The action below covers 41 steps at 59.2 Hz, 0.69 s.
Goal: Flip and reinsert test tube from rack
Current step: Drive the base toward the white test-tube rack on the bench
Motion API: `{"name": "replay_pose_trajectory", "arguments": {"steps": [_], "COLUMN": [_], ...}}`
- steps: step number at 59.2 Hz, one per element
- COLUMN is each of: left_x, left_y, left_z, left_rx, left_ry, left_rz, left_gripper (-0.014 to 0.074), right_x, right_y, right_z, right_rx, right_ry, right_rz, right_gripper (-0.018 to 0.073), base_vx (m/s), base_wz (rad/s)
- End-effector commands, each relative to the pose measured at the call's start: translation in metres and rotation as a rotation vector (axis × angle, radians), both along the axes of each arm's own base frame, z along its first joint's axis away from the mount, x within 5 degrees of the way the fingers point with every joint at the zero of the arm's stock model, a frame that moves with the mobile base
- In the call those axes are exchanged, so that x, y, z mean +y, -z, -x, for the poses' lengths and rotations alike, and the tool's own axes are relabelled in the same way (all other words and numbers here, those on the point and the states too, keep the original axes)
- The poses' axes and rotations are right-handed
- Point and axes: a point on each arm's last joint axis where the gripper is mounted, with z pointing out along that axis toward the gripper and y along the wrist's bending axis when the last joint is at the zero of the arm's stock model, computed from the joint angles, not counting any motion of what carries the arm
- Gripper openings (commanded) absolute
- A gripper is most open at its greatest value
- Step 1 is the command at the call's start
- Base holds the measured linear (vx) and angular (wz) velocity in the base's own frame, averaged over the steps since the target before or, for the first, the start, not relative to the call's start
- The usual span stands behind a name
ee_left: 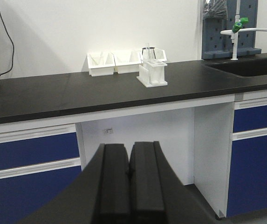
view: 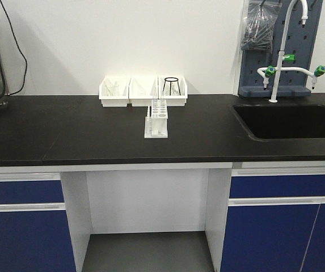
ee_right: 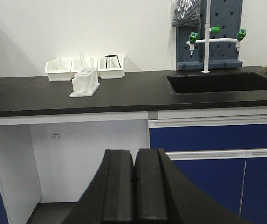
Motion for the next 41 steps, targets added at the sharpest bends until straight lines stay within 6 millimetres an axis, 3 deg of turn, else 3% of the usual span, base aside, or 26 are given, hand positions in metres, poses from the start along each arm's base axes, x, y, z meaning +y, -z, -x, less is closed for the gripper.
{"name": "replay_pose_trajectory", "arguments": {"steps": [1, 41], "left_x": [0.0001, 0.0001], "left_y": [-0.0098, -0.0098], "left_z": [0.0014, 0.0014], "left_rx": [-0.094, -0.094], "left_ry": [0.000, 0.000], "left_rz": [0.012, 0.012], "left_gripper": [-0.0006, -0.0006], "right_x": [0.0006, 0.0006], "right_y": [-0.0065, -0.0065], "right_z": [0.0011, 0.0011], "right_rx": [-0.084, -0.084], "right_ry": [-0.005, -0.005], "right_rz": [0.005, 0.007], "right_gripper": [-0.0011, -0.0011], "base_vx": [0.00, 0.00], "base_wz": [0.00, 0.00]}}
